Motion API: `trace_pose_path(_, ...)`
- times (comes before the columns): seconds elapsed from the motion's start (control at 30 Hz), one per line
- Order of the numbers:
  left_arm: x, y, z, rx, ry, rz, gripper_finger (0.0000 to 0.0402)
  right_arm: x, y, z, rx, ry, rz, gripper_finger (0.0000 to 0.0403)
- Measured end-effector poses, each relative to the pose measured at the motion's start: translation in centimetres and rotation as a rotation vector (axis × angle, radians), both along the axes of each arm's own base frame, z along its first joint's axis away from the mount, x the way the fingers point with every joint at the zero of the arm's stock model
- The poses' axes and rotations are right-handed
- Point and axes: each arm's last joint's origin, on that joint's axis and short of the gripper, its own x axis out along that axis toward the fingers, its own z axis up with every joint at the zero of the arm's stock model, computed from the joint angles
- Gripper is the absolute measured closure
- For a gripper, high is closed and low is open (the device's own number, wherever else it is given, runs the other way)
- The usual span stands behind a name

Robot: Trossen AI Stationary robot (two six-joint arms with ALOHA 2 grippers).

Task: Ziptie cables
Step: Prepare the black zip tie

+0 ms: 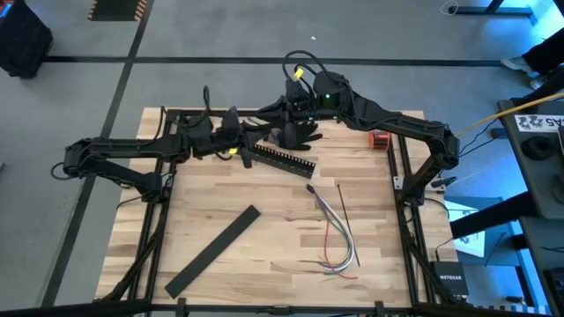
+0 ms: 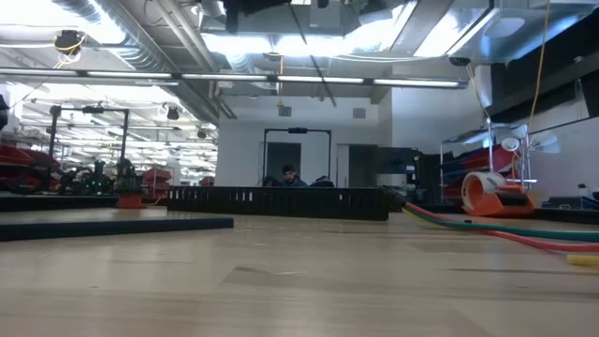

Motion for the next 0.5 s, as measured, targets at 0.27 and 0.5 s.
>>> trace_pose_path(0.27,0.0,-0.2,-1.0,-0.041,0.101,-0.03,0.0401,-0.8,-0.3,-1.0,-0.082,0.137,0.009,0.0284)
trace_pose_path(0.5,0.0,-0.8,-1.5,-0.061,0.145,-0.093,0.0401,-0.3,0.3,-1.5,-0.075,0.133,0.16,0.0285)
